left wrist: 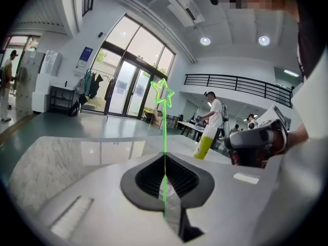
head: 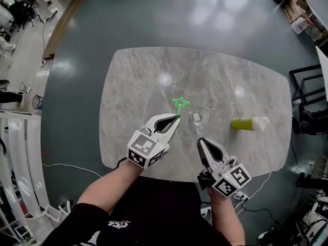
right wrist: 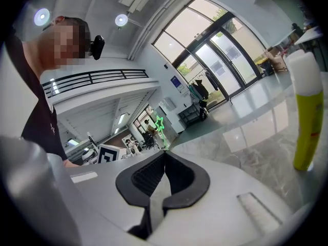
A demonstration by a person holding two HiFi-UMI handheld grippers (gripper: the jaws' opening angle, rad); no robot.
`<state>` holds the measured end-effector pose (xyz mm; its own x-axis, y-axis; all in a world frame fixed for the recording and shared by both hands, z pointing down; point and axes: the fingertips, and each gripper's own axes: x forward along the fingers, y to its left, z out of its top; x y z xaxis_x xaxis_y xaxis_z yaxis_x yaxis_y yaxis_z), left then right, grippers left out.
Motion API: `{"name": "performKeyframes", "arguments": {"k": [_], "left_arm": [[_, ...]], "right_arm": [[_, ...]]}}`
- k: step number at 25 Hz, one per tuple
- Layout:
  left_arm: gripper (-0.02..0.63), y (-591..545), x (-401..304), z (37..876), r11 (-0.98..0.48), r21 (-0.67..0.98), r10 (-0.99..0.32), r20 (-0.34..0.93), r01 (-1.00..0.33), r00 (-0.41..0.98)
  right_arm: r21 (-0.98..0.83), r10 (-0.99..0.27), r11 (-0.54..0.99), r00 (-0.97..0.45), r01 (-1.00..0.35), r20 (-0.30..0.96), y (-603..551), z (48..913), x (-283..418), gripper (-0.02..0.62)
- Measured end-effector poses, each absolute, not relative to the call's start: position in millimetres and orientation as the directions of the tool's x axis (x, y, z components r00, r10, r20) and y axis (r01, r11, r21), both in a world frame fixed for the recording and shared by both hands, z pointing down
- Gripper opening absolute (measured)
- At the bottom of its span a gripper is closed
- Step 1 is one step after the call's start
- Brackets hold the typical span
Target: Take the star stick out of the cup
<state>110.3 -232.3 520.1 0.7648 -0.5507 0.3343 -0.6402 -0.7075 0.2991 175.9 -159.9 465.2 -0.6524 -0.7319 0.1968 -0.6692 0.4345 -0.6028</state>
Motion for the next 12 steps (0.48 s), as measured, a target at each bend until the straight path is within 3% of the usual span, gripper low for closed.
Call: {"name": "performKeyframes", "arguments": {"k": [12], "left_arm": [[0.005,-213,120,582,-0.710,0.309,-0.500,0.411,-0.633,0.762]], "right_arm": [[-0.630,-0.761,0.360,-0.607,-0.688,0.228,-133,499,189,0.015]]}}
